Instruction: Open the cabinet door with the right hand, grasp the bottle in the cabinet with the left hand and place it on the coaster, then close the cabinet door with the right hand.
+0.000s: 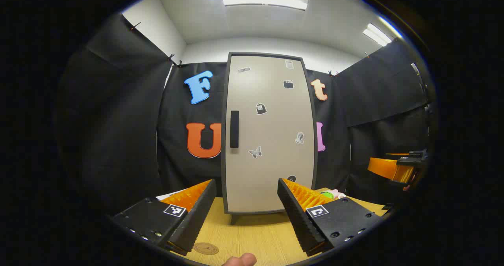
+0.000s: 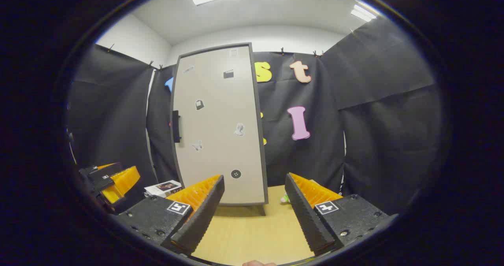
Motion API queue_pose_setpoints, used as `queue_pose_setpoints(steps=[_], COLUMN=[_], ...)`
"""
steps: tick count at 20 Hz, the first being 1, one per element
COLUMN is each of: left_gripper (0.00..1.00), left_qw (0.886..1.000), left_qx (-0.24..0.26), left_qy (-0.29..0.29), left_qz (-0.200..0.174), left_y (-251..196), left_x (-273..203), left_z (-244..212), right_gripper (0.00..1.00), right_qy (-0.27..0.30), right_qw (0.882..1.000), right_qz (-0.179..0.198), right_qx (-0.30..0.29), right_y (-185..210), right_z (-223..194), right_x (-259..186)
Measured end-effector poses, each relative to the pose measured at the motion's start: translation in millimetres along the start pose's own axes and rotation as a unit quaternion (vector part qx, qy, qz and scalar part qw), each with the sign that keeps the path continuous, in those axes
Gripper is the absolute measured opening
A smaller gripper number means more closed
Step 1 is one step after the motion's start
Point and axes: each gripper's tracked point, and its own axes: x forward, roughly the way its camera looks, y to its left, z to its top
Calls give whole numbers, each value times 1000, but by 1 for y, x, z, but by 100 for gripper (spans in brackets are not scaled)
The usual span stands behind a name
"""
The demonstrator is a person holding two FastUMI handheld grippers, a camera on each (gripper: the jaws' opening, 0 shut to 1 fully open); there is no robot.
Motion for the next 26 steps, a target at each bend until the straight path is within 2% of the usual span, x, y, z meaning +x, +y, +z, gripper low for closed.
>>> queue_pose_setpoints(steps=[15,23,26], left_gripper=[95,95,95], left_qw=[1000,1000,1000], left_qx=[-3,3,-1], left_qy=[4,4,8], left_qz=[6,9,5], left_y=[5,11,10], left_x=[0,-6,-9], left_z=[-6,-8,-11], right_gripper=[100,100,99], right_qy=[5,-9,-11], right_qw=[1000,999,996], right_qz=[6,52,90], right_qx=[0,-5,-12], right_y=[4,39,69], right_z=[-2,17,24], right_x=[2,31,52])
